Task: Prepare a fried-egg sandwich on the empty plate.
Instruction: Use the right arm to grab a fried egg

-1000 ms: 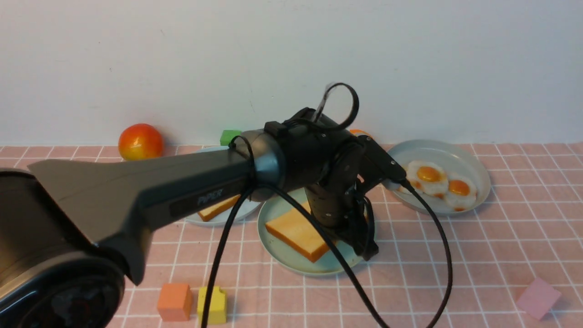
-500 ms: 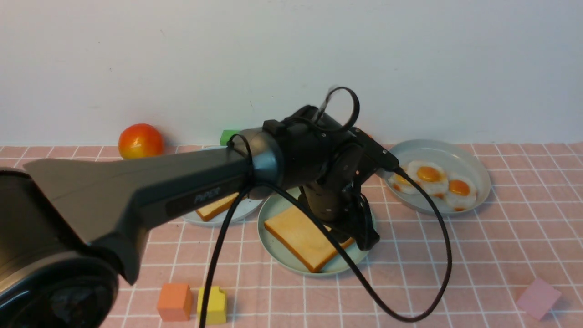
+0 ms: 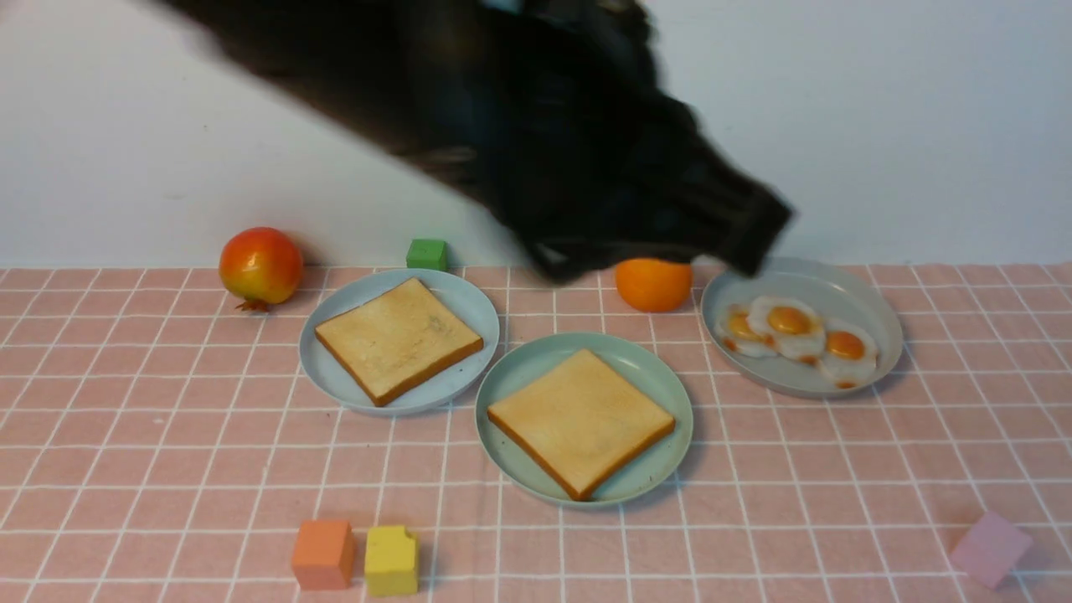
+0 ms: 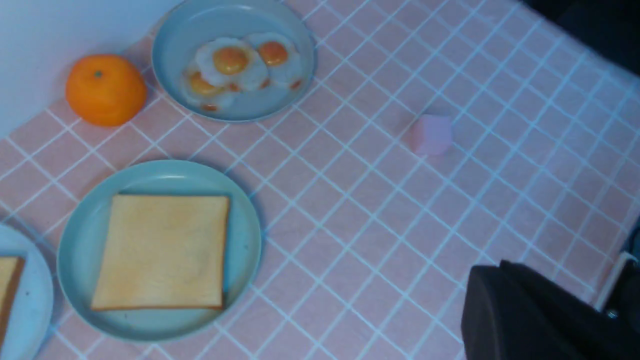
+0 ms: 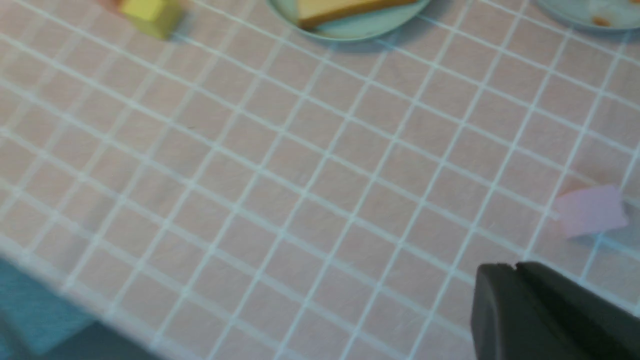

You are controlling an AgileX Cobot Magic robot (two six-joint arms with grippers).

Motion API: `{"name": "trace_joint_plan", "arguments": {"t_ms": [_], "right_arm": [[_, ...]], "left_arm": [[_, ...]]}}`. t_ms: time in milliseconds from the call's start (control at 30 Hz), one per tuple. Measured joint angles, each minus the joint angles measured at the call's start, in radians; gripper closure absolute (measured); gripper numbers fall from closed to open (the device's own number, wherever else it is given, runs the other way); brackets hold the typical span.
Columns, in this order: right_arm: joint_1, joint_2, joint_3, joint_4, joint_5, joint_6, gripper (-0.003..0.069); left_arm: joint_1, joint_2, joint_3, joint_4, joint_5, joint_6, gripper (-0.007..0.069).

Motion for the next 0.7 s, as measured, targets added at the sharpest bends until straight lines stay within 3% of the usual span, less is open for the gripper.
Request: {"name": "trace_joint_plan", "arguments": {"t_ms": [200, 333, 500, 700], "right_arm": [[-0.007, 0.296, -0.024, -0.124, -0.162, -0.061, 0.0578], [-0.070, 0.510, -0.120, -0.156, -0.198, -0.097, 0.0575], [-0.146, 0.763, -0.298, -0.172, -0.254, -0.137, 0.0571], [-0.163, 0.994, -0.486, -0.173, -0.263, -0.179, 0.0515]], "left_arm": [[0.000, -0.319, 0.438, -0.031, -0.082, -0.026, 0.0612], [0.000, -0.541, 0.621, -0.019, -0.146, -0.104, 0.0612], [0.000, -0.756, 0.666, 0.085, -0.148, -0.251, 0.0612], [0.000, -0.781, 0.672, 0.184, -0.105, -0.346, 0.0612]]}}
